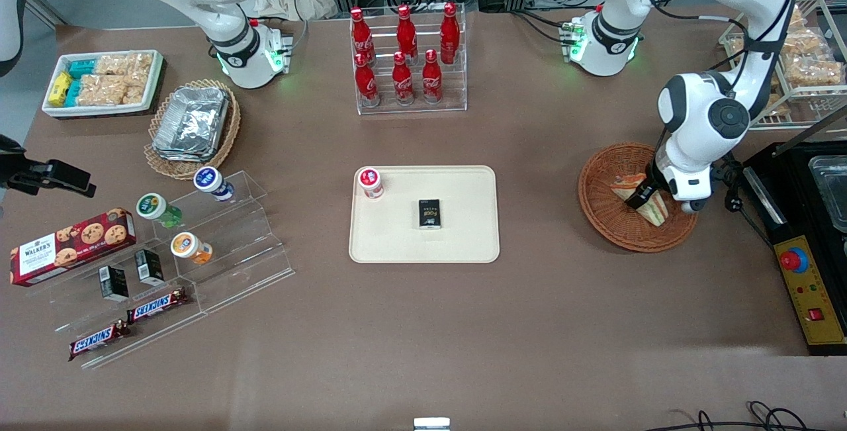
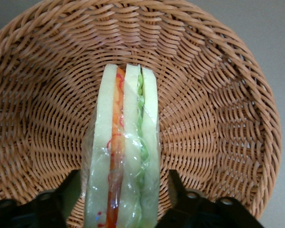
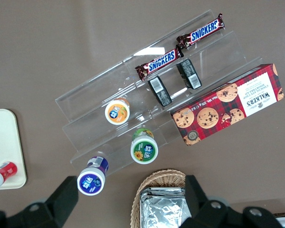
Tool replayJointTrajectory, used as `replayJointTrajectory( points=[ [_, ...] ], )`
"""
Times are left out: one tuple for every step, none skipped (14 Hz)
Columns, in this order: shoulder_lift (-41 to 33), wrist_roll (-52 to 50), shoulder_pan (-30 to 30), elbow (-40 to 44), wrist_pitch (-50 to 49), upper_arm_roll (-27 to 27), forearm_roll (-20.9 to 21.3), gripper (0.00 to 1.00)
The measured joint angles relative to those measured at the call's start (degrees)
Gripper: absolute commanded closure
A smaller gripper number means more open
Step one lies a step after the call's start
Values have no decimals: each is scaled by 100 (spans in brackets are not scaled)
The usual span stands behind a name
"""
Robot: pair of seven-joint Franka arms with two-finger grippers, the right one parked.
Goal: Place sandwich from basket to tray
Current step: 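Lower the left gripper and close it on the wrapped sandwich, then lift the sandwich up out of the basket with the left gripper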
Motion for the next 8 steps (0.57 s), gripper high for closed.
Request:
replayJointTrajectory(
  points=[
    [0, 2, 0, 0, 4, 0, 0, 100],
    [0, 3, 0, 1, 10, 0, 0, 100],
    [-3, 3, 0, 4, 12, 0, 0, 100],
    [-23, 3, 0, 12, 13, 0, 0, 100],
    [-48, 3, 0, 19, -1, 1, 0, 100],
    [-84, 3, 0, 40, -43, 2, 0, 100],
    [-134, 2, 0, 100, -149, 3, 1, 100],
    [-197, 4, 0, 218, -359, 3, 16, 100]
  ],
)
